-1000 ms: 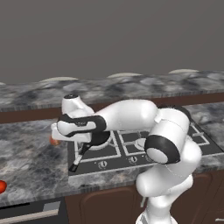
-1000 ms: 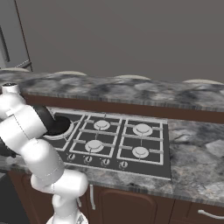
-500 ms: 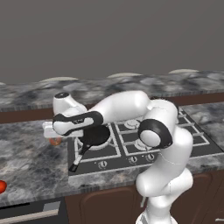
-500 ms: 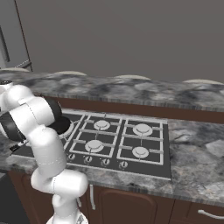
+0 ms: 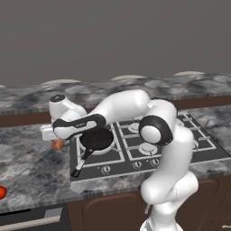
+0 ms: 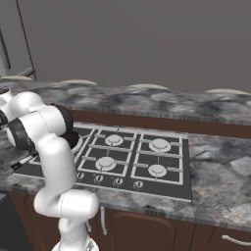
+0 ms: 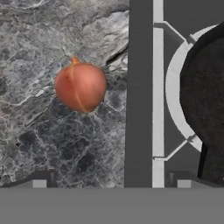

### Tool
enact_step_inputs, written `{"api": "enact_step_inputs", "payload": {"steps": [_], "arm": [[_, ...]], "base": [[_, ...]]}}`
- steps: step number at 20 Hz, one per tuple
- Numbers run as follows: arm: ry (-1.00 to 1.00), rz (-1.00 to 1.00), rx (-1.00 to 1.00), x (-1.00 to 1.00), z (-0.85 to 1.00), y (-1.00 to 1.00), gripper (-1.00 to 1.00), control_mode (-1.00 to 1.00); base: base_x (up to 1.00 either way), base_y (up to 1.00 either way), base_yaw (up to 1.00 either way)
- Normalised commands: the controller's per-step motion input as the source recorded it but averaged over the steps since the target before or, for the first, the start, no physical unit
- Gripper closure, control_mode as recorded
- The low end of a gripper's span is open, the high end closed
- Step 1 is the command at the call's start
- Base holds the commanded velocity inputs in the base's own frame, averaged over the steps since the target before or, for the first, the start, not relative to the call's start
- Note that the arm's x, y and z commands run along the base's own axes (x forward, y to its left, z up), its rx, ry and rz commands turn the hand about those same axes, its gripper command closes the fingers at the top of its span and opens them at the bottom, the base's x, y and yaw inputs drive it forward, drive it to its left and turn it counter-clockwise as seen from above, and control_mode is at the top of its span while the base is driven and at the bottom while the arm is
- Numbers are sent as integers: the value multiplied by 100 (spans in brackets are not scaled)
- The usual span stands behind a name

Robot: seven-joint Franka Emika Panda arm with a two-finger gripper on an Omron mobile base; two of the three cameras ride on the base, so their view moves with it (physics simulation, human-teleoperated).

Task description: Place the pan on the front left burner on the stove. Then place the tomato and the onion in the pan and turn on the front left burner.

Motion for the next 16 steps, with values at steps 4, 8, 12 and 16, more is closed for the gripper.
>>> {"api": "enact_step_inputs", "payload": {"steps": [4,8,12,16], "arm": [[0,7,0,34,-13,3,-100,-100],[0,9,0,29,-18,11,-100,-100],[0,11,0,26,-20,17,-100,-100],[0,9,0,19,-15,11,-100,-100]], "base": [[0,0,0],[0,0,0],[0,0,0],[0,0,0]]}}
